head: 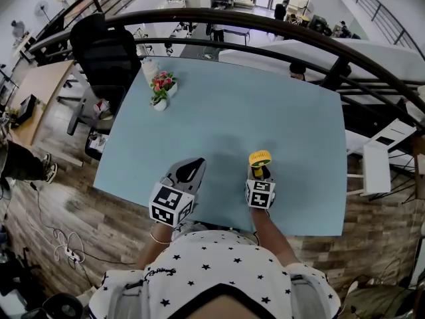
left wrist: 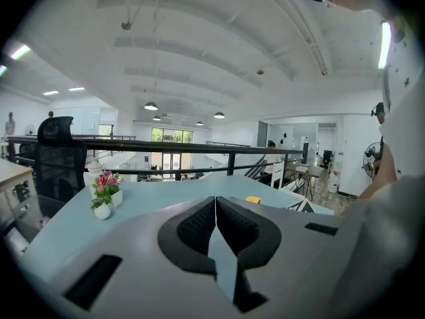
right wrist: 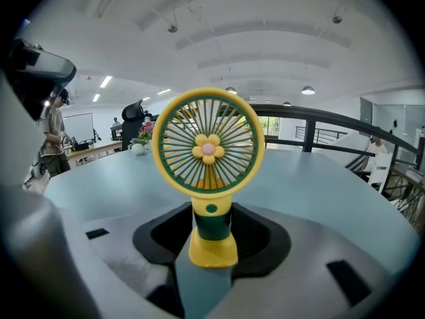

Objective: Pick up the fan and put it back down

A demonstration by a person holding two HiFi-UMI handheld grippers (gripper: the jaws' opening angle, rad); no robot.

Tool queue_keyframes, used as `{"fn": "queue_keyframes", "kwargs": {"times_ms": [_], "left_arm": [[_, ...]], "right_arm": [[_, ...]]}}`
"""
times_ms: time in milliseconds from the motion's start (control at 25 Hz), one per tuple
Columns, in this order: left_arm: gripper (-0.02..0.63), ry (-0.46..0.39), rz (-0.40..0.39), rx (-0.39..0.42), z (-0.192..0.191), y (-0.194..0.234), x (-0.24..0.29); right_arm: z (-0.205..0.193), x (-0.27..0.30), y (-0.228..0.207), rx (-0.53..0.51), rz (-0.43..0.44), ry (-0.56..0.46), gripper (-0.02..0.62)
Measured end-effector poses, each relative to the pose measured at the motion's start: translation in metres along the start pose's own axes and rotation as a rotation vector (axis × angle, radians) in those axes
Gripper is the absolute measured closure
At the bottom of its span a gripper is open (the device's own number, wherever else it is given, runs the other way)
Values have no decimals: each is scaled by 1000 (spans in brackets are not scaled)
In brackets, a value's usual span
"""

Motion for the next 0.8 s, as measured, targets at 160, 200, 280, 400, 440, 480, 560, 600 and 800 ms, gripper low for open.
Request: {"fn": "queue_keyframes", "kwargs": {"times_ms": [160,200,280,400,440,480,560,600,800], "left_arm": [[577,6,-6,1,-3,-3,-3],[577,6,-7,2,-4,-4,-3],[577,7,-12,4,-6,-6,-5],[577,9,-22,8,-8,-9,-6],[577,9,-25,9,-8,-10,-6],[577,9,-29,9,-8,-10,-6],[577,9,-37,12,-8,-12,-6],[577,9,-43,14,-8,-13,-5],[577,10,-84,31,-7,-25,-1]], "right_arm": [[2,-3,2,1,6,5,413],[1,-3,2,9,8,7,408],[-1,-5,2,25,11,13,387],[-7,-8,4,36,21,29,365],[-8,-9,4,39,25,33,360],[-9,-12,5,43,30,34,354],[-10,-18,5,54,37,30,354],[-10,-22,5,62,38,27,354],[-17,-42,2,135,48,15,356]]}}
Point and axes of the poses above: the fingertips, and each gripper's own axes: x forward along the fingers, y to its left, z out of its top, the point moved 3 cm from there along -x, backward along the fingers, and after that the axes turned 8 degrees about y, right-handed, at the moved point
